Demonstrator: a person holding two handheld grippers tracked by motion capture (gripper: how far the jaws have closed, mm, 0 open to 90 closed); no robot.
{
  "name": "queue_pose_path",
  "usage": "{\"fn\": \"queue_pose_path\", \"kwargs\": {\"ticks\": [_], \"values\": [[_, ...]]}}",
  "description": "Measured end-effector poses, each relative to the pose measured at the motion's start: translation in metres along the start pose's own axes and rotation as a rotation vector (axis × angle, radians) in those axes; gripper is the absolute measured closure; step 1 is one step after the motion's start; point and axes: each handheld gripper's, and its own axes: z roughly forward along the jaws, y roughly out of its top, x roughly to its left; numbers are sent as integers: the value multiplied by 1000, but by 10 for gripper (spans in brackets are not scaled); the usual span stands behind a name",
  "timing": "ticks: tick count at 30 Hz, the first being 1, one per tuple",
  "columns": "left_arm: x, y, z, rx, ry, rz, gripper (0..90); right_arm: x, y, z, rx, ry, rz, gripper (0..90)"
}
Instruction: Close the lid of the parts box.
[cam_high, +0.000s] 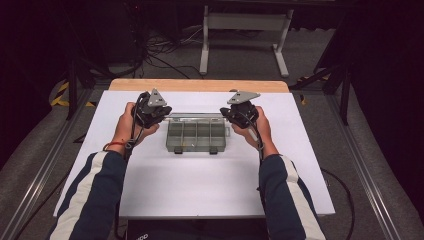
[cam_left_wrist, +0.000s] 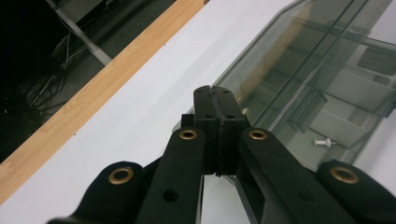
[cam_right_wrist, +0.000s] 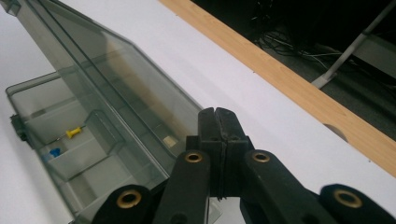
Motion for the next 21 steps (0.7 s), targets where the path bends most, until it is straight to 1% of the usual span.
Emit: {"fn": "queue_pose_path", "kwargs": {"ticks": [3, 5, 6, 8, 10, 11, 13, 15, 16, 18, 20, 21], "values": [[-3, -3, 0, 14, -9, 3, 898, 4, -1, -1, 7, 7, 0, 900], [-5, -6, 1, 18, -16, 11, 898, 8, -4, -1, 24, 15, 2, 900], [-6, -7, 1, 14, -23, 6, 899, 10, -6, -1, 35, 13, -1, 900], [-8, -9, 1, 15, -20, 6, 899, 12, -8, -1, 40, 18, -2, 900], [-10, -13, 0, 17, -25, 6, 899, 15, -10, -1, 44, 28, 0, 900], [-11, -14, 0, 20, -24, 11, 899, 17, -11, -1, 46, 31, 2, 900], [-13, -17, -1, 8, -29, 7, 899, 20, -14, -2, 44, 41, -1, 900], [-14, -19, -2, 5, -29, 15, 899, 22, -16, -3, 41, 43, 4, 900], [-15, -20, -3, -3, -36, 8, 899, 23, -17, -4, 43, 45, 5, 900], [-18, -23, -3, -5, -45, 10, 899, 25, -19, -5, 36, 61, 2, 900], [-20, -26, -4, -16, -57, 8, 899, 29, -21, -6, 35, 63, 0, 900], [-22, -28, -4, -15, -55, 11, 899, 30, -22, -6, 44, 59, -1, 900]]}}
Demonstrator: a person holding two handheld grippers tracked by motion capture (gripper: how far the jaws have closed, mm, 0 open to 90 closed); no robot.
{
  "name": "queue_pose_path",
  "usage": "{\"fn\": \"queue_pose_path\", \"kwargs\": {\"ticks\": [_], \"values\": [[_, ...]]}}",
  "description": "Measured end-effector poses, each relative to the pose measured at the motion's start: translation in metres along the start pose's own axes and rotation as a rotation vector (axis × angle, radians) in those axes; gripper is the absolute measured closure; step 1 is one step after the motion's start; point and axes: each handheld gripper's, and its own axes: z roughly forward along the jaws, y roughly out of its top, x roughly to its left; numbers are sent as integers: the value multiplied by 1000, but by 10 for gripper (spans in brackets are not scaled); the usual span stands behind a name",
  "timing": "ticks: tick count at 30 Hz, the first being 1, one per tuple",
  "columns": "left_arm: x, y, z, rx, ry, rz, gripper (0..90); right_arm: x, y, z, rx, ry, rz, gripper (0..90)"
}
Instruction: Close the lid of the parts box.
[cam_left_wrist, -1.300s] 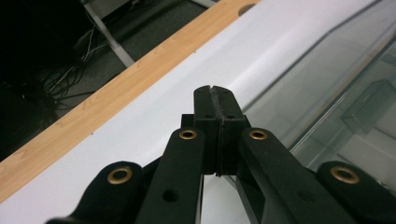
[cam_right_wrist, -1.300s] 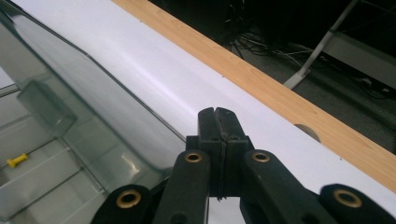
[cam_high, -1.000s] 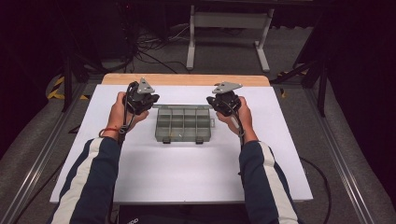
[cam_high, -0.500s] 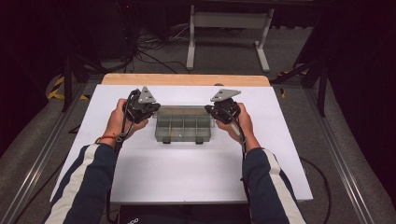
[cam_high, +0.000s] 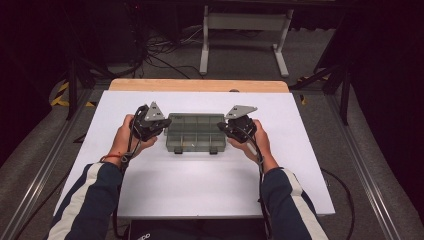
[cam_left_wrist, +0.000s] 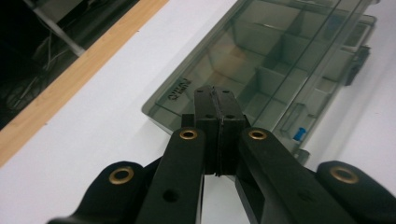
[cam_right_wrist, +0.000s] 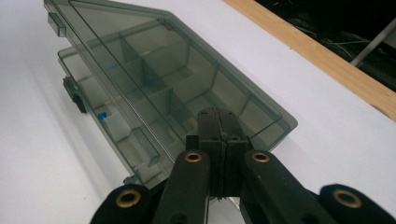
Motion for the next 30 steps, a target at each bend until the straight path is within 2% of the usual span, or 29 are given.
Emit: {"fn": "queue_pose_path", "kwargs": {"ticks": [7, 15, 30], "values": [[-8, -7, 2, 8, -19, 6, 899, 10, -9, 1, 15, 0, -15, 900], [-16, -15, 8, 3, -53, 3, 899, 15, -19, 5, 17, 0, -5, 900], [-24, -26, 14, -20, -36, -7, 899, 18, -32, 9, 11, 3, 22, 900]]}}
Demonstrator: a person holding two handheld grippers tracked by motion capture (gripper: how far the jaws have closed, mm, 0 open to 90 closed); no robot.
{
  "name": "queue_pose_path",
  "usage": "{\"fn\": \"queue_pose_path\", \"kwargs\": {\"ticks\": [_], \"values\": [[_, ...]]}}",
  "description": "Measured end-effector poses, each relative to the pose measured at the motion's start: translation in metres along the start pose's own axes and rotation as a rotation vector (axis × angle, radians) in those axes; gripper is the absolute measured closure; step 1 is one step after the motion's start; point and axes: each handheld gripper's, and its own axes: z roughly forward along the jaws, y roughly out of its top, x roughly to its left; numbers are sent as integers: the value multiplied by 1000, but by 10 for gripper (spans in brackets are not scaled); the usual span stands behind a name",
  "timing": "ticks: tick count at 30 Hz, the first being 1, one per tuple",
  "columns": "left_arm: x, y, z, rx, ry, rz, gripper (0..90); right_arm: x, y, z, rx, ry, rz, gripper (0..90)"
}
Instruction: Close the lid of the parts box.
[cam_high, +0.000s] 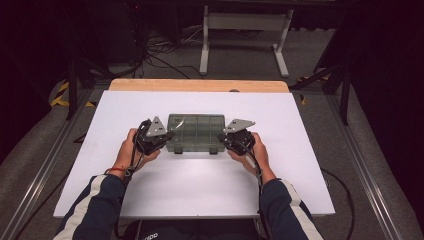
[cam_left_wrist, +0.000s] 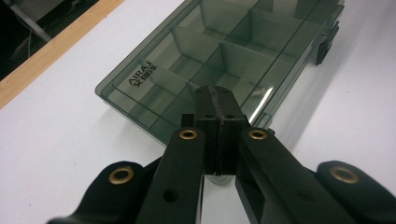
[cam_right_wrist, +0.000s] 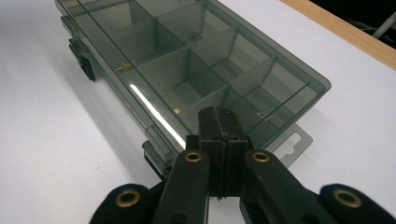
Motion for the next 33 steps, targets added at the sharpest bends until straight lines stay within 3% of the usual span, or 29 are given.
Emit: {"fn": "queue_pose_path", "kwargs": {"ticks": [9, 20, 27, 33], "values": [[-4, -4, 7, 9, 8, 9, 898, 2, -5, 1, -3, -13, 4, 900], [-4, -13, 14, 11, 11, -14, 898, 5, -6, 2, -10, -24, -5, 900], [0, -20, 16, -22, 12, -51, 899, 7, -7, 4, -18, -34, -10, 900], [-2, -21, 17, -39, 16, -56, 899, 8, -8, 4, -23, -46, -16, 900]]}}
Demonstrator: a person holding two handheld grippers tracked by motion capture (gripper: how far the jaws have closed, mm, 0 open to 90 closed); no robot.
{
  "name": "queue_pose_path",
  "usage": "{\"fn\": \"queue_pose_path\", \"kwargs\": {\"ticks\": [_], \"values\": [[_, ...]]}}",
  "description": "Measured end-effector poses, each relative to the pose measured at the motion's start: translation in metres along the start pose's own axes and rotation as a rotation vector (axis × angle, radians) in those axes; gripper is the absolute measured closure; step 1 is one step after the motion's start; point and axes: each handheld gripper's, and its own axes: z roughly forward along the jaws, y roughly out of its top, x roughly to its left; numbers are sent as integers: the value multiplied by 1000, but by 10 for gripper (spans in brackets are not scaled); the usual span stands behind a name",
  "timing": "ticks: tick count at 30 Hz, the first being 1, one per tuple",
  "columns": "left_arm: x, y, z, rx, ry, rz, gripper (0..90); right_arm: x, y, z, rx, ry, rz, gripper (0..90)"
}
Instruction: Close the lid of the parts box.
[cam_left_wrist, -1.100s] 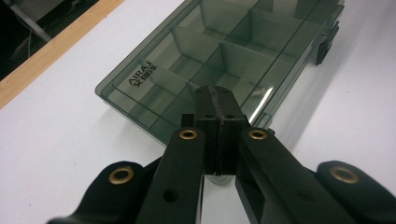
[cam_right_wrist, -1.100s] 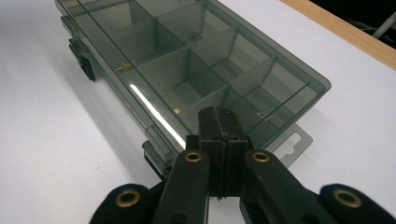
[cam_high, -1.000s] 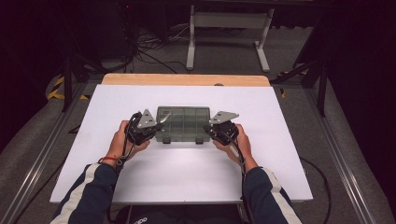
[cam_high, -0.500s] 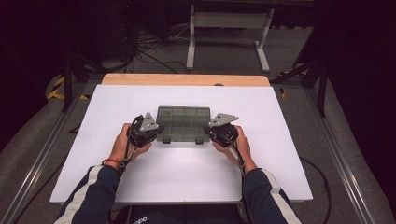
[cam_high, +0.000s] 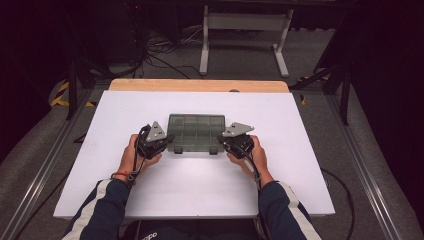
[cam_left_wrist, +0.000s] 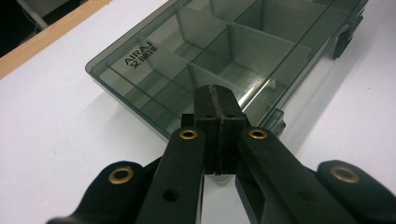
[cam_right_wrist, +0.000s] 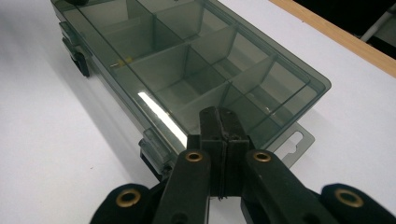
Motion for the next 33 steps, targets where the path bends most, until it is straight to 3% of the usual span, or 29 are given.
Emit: {"fn": "queue_pose_path", "kwargs": {"ticks": [9, 15, 20, 24, 33], "values": [[2, 1, -1, -5, 35, 29, 898, -2, -2, -4, -30, -11, 14, 875], [2, 3, -14, -32, 64, 53, 896, -2, -1, -13, -61, -28, 1, 859], [3, 4, -22, -55, 98, 53, 876, -1, -1, -15, -72, -30, -2, 807], [4, 3, -25, -70, 95, 52, 840, -1, 0, -17, -79, -37, -2, 778], [1, 1, -29, -93, 83, 74, 699, -1, -3, -20, -112, -24, -1, 586]]}}
